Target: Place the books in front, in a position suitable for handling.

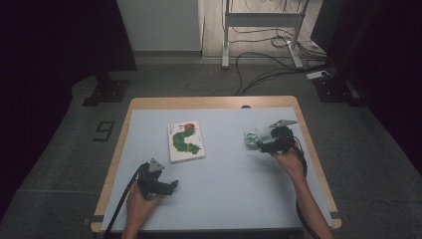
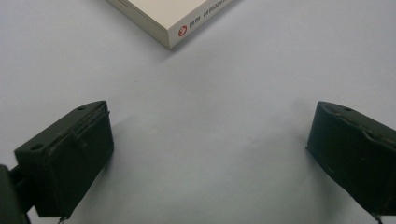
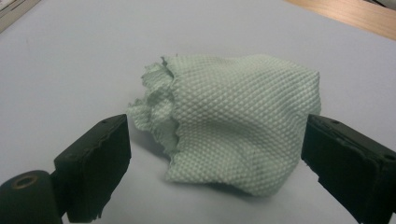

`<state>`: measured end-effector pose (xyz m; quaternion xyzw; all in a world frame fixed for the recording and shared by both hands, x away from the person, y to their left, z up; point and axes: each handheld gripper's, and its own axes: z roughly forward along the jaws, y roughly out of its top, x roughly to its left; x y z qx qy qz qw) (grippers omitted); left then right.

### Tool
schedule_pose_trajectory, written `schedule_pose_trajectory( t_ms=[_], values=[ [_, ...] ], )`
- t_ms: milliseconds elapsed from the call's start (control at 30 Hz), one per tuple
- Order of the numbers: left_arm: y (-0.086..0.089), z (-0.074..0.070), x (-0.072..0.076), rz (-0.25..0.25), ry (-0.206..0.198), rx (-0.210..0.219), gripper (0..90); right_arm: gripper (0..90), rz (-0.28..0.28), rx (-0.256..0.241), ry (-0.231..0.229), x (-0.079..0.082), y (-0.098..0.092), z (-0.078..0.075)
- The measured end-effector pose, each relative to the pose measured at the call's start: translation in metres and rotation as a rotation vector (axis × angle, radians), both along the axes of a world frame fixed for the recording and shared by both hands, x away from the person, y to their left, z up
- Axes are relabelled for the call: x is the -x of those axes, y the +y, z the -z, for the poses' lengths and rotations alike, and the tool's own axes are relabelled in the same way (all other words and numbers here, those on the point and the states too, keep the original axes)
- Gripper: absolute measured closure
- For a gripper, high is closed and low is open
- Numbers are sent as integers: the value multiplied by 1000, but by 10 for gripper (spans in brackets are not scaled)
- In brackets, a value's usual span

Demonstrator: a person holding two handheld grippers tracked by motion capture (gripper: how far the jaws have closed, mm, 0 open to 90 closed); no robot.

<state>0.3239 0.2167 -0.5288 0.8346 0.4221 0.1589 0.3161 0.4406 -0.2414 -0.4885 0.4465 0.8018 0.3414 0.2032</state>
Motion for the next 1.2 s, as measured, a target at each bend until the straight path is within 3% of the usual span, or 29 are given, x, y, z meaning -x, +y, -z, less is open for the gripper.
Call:
schedule_pose_trajectory(
  t_ms=[467, 800, 1067, 1200],
  values=[
    [0, 0, 0, 1, 0, 0, 1, 85, 3, 8, 11, -25, 2, 6],
    [0, 0, 0, 1, 0, 0, 1, 153, 1, 13, 31, -40, 4, 22],
    [0, 0, 0, 1, 0, 0, 1, 317, 9, 9, 48, -43, 3, 33],
    [0, 0, 0, 1, 0, 0, 1, 508, -3, -7, 64, -43, 3, 32]
  ],
)
